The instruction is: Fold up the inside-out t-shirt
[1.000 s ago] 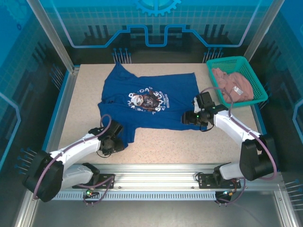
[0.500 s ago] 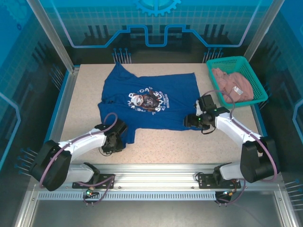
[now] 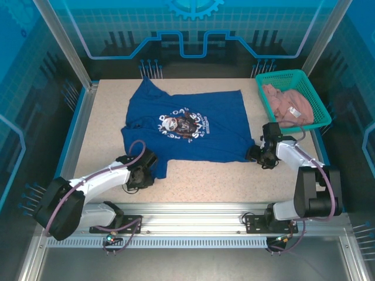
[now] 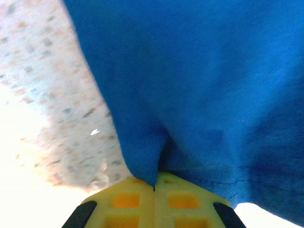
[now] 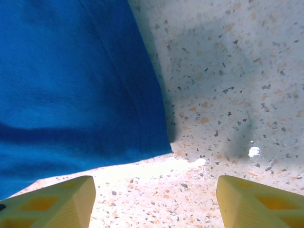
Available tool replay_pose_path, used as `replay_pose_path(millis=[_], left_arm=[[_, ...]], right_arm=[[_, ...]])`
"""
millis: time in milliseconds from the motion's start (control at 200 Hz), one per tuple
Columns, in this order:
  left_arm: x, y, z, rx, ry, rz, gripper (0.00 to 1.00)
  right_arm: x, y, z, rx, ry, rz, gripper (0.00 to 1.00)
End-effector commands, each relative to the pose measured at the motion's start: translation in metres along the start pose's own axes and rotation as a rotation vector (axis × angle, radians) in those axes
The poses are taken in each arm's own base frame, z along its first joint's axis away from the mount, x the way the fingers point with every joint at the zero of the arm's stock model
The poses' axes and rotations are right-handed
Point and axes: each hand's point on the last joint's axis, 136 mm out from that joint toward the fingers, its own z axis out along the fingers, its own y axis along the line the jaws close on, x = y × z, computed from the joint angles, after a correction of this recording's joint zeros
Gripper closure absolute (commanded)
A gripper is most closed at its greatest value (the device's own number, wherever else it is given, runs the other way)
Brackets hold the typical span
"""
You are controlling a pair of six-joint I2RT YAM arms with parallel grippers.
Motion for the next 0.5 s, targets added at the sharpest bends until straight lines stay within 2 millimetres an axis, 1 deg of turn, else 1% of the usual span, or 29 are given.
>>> replay_pose_path(millis=[0, 145, 375, 495], left_arm=[[-0.016, -0.031, -0.007, 0.14, -0.072, 0.033, 1.0], [-0.017, -0.034, -0.009, 0.156, -0.075, 0.047, 1.0], [-0.016, -0.033, -0.011, 0.163, -0.082, 0.053, 1.0], [-0.016, -0.032, -0.012, 0.162, -0.085, 0.054, 1.0]], right_arm=[[0.001, -0.003, 0.004, 0.012, 0.036, 0.03, 0.33], [-0.011, -0.001, 0.01, 0.029, 0.031, 0.02, 0.4], [-0.011, 0.006, 0.023, 0.008, 0.064, 0.017, 0.53], [-0.014, 0.011, 0.026, 0.003, 0.067, 0.005, 0.63]])
